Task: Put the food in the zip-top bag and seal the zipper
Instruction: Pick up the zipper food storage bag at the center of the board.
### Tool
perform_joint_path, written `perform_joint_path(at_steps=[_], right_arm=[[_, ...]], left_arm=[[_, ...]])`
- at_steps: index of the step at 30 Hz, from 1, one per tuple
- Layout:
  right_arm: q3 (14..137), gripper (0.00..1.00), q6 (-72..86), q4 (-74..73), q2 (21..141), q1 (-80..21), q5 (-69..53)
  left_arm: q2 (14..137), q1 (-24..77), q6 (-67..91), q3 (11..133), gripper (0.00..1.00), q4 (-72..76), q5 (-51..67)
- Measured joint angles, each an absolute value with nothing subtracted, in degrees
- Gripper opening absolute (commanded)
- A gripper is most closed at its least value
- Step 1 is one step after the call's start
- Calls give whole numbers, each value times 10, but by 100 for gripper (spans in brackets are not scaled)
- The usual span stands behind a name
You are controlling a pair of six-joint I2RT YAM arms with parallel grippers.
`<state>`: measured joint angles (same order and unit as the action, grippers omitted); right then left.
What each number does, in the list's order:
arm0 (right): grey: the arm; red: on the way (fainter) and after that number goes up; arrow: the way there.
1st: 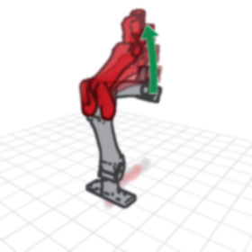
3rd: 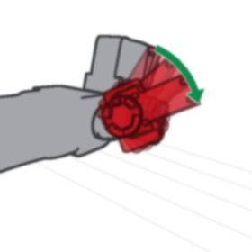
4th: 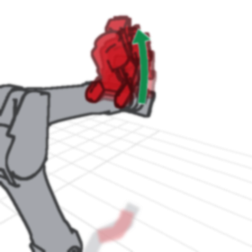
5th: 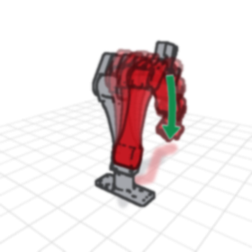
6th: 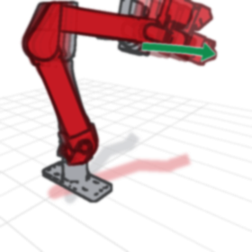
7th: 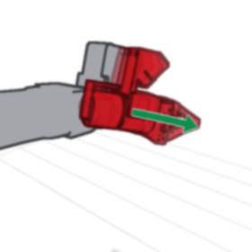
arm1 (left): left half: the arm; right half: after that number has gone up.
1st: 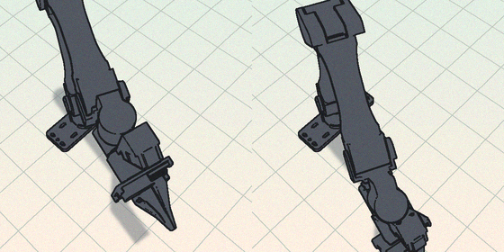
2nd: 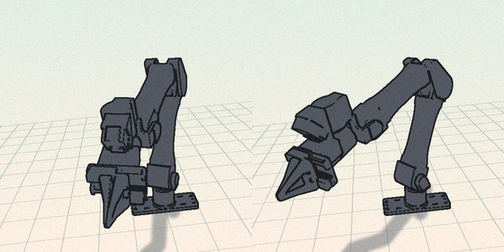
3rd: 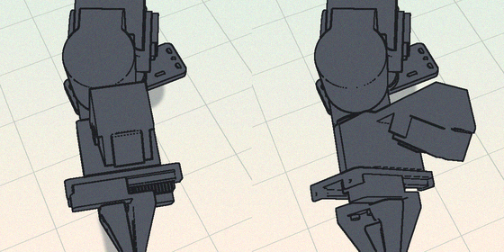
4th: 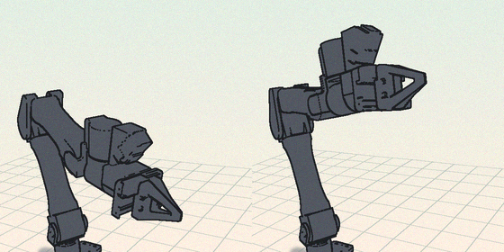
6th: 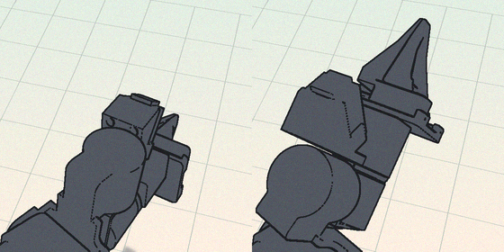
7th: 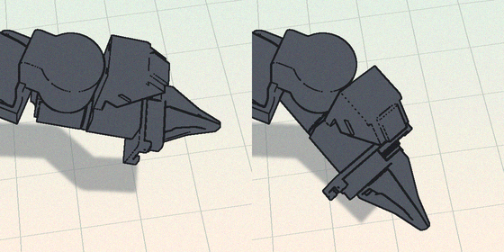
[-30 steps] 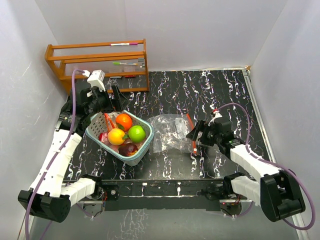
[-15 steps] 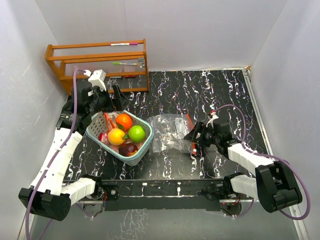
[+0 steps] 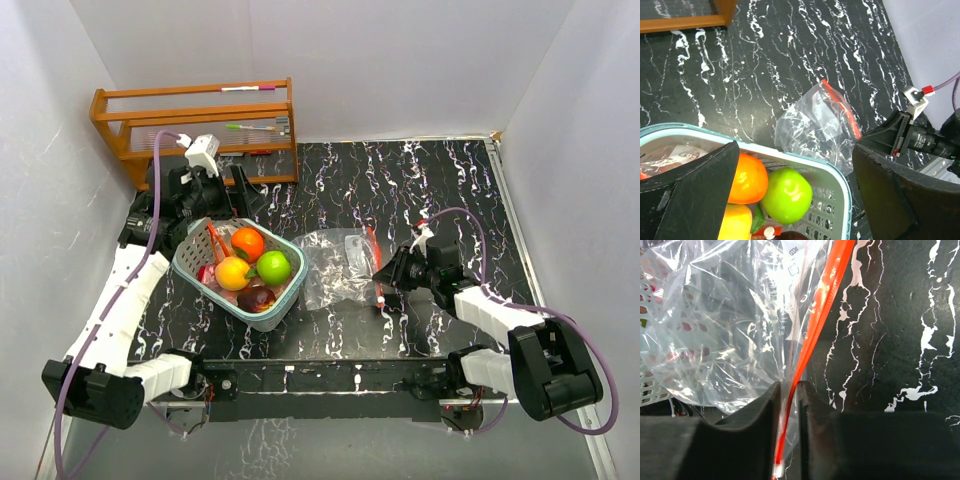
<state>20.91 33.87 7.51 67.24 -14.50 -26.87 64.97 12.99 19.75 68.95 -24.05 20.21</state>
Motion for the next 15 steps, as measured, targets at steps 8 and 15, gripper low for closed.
perform_joint_path(at_steps=[8, 15], right_arm=[[296, 10, 274, -39, 611, -146, -236], [457, 9, 176, -173, 487, -146, -124]], left_arm=[[696, 139, 207, 741, 79, -239, 258], [778, 233, 213, 822, 71, -245, 260]])
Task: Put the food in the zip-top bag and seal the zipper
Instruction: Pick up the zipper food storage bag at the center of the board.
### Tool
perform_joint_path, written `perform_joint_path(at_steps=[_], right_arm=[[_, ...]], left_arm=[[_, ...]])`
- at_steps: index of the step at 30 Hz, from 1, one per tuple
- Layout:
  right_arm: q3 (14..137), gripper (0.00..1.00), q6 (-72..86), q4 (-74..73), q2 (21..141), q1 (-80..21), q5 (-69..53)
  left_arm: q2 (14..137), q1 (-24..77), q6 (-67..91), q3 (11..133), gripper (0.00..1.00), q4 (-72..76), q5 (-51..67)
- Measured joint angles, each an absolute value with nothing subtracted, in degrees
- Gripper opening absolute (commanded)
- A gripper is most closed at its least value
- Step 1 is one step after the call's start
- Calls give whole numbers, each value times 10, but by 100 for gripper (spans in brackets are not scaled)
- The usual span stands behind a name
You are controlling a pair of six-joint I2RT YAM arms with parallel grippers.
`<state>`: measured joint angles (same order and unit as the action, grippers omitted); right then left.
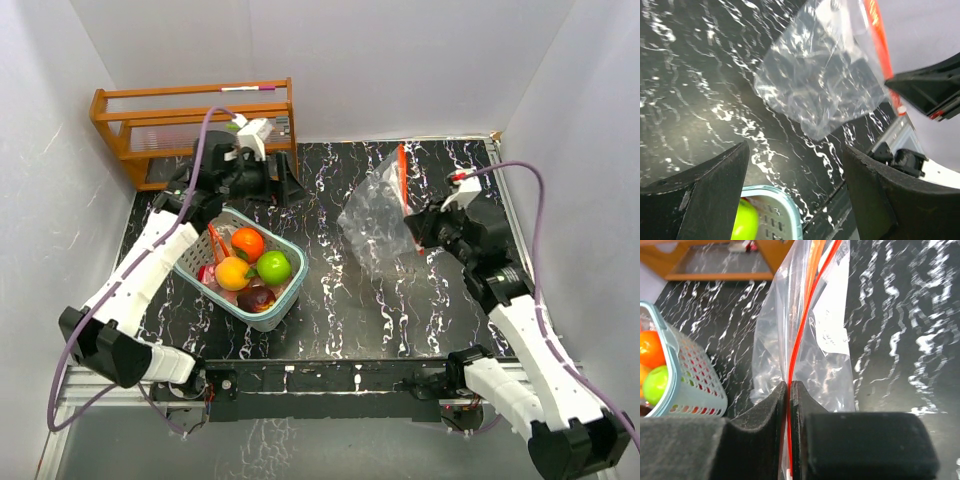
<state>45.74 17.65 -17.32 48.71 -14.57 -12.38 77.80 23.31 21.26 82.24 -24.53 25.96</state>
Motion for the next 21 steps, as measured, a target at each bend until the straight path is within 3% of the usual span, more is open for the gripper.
perform_joint_path(at_steps=[10, 21], right_arm=[[479, 9, 100, -276, 392, -146, -35], [478, 8, 90, -299, 404, -146, -19]], left_arm=[[843, 352, 307, 798, 68, -152, 266], [916, 440, 378, 809, 69, -82, 231]])
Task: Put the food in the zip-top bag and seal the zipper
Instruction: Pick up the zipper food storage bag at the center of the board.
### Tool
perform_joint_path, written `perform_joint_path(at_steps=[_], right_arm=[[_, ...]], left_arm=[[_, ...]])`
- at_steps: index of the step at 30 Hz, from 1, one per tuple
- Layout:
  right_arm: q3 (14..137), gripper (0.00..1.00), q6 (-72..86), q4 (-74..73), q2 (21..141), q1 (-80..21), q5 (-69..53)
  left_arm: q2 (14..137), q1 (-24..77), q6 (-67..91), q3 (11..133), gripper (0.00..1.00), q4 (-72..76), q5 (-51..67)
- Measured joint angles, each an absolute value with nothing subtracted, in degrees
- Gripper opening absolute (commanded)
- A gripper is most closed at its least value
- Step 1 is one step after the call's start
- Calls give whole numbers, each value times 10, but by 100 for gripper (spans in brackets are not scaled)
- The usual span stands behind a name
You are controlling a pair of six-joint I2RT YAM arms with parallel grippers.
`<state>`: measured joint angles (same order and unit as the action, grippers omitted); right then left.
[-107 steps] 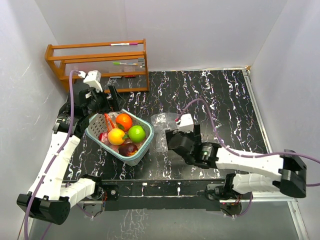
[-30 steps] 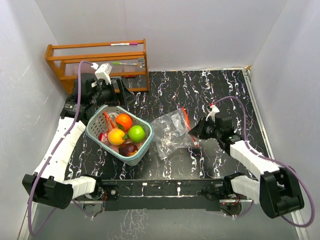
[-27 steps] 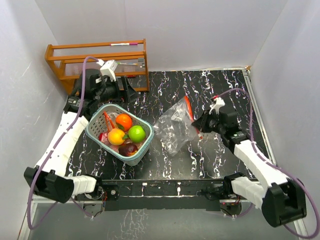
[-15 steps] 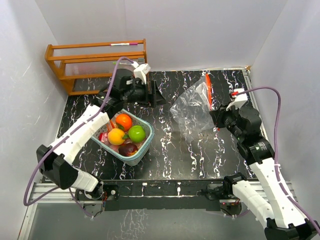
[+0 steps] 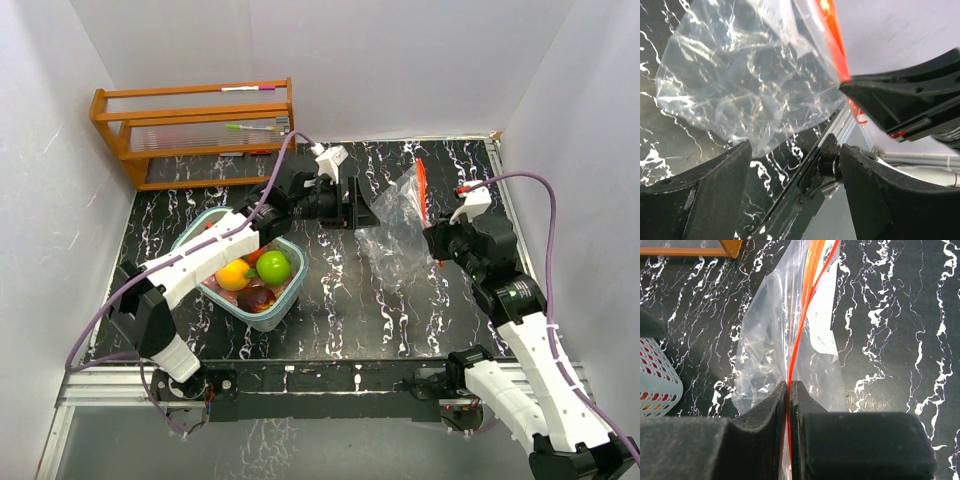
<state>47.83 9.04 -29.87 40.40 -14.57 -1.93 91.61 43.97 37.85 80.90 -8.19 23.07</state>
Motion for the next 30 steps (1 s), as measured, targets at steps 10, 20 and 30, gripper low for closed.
perform_joint_path(at_steps=[10, 20, 30], right_arm=[[478, 8, 90, -298, 424, -146, -26], [478, 8, 84, -297, 445, -149, -30], [478, 8, 78, -290, 465, -158, -35]], left_arm=[[988, 437, 450, 888, 66, -20, 201], [1084, 452, 463, 964, 63, -37, 191], [1136, 477, 460, 1026, 66, -52, 191]])
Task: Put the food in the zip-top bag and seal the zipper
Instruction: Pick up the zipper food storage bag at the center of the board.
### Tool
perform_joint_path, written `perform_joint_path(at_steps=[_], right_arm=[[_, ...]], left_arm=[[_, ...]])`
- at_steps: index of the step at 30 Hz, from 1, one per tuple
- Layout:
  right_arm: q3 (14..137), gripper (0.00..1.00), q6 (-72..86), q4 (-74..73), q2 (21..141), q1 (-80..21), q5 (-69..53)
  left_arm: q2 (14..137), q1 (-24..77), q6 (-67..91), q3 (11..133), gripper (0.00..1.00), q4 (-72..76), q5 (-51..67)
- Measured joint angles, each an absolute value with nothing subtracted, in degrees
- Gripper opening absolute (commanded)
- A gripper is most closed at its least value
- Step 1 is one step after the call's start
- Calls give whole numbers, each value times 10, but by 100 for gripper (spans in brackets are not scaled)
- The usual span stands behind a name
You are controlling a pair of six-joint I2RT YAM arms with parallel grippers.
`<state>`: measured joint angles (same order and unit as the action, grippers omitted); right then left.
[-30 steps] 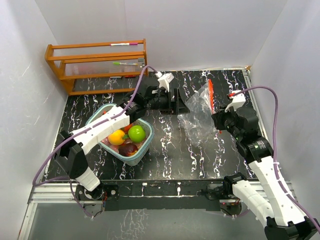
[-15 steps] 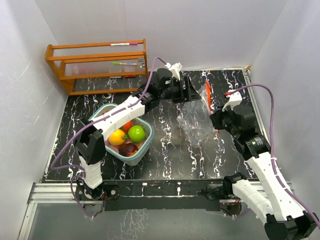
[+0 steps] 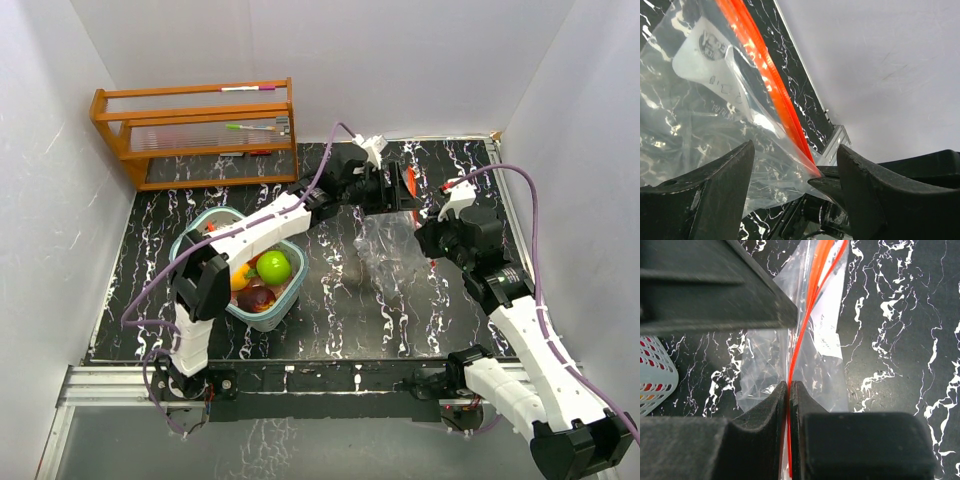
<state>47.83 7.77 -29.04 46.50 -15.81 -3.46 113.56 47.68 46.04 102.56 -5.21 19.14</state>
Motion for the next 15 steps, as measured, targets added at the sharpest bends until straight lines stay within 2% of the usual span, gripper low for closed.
perform_joint_path(at_steps=[4, 6, 12, 15], right_arm=[[479, 8, 78, -284, 465, -162, -36], [479, 8, 77, -285, 465, -164, -36], [479, 8, 76, -285, 465, -165, -36], [479, 8, 76, -286, 465, -165, -36]], left_arm=[[1149, 484, 458, 1026, 65, -54, 191], [1155, 486, 454, 1026, 61, -60, 190], [1159, 487, 448, 1011, 46, -54, 184], [1159, 487, 449, 997, 31, -44, 184]])
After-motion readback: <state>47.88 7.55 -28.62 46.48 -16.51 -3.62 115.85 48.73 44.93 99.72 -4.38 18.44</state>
